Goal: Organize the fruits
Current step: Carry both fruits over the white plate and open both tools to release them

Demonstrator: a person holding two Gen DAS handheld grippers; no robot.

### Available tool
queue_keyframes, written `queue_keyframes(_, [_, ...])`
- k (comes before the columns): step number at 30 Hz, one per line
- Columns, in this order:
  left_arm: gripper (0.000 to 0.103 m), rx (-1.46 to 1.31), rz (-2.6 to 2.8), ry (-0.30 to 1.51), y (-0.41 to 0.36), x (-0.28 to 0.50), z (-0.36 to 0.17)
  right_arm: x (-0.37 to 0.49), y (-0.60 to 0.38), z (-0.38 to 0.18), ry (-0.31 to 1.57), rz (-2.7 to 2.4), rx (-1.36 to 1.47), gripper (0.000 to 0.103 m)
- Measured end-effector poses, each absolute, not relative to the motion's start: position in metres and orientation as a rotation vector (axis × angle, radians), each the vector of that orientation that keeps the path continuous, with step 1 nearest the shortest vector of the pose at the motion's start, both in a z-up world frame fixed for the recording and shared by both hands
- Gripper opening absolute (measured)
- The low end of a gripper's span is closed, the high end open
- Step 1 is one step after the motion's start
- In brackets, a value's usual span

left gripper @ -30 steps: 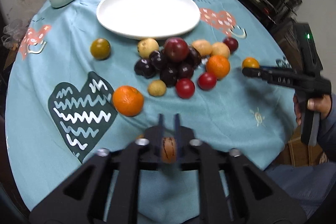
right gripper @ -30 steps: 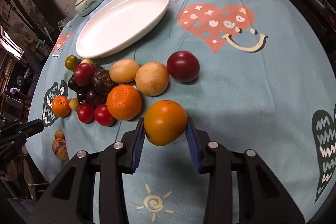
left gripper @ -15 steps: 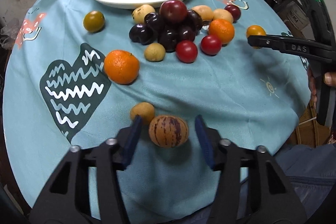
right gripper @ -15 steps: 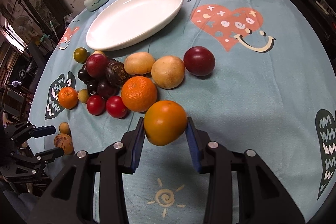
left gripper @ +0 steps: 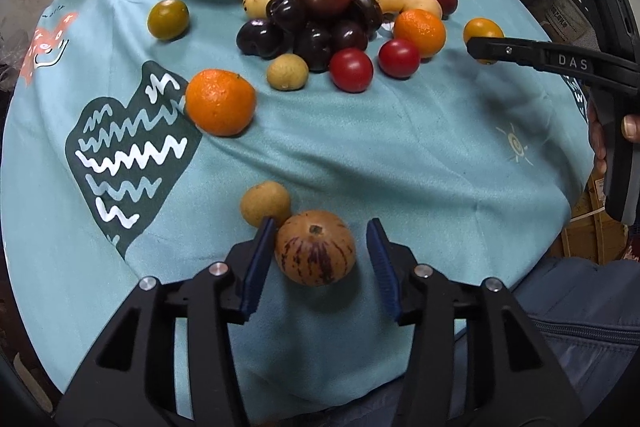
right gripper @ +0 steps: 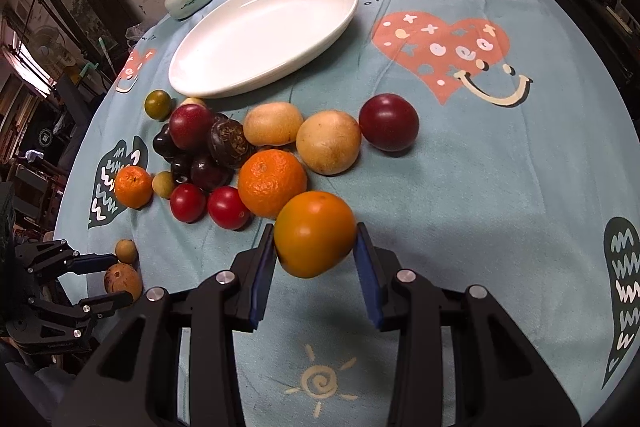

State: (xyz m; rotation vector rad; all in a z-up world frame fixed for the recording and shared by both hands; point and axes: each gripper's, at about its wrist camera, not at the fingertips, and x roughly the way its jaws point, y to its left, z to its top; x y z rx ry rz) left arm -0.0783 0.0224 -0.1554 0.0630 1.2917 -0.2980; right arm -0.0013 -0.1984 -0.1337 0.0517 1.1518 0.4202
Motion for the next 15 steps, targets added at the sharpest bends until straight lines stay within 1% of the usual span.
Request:
queue_keyframes(2, [0.046,0.069,-0.300,1.304,0.023,-0.081,-0.157,-0.001,-0.197,-0.133,1.149,0.424,0.053,0.039])
queue_keyframes(3, [0.043,0.074,-0.294,1.312,0.023,-0.082,-0.159,-0.001,-0.197,-0.133,1.151,0.425,0.051,0.039])
queue_keyframes(4, [0.042,0.075,-0.288,1.318,0.024,-0.083,-0.160,-0.001,-0.196,-0.133,1.151,0.424,0.050,0.039])
queue_keyframes(10, [0.040,0.021,-0.304,1.311,0.029,-0.088,-0.156,0.000,-0.195,-0.132,1.149,0.433,0.054,0.039])
queue_keyframes(15, [0.040,0.003,-0.320,1.195,0.033,-0.075,-0.113,0.002,-0.193,-0.123,1.121,0.445,0.052,0.039])
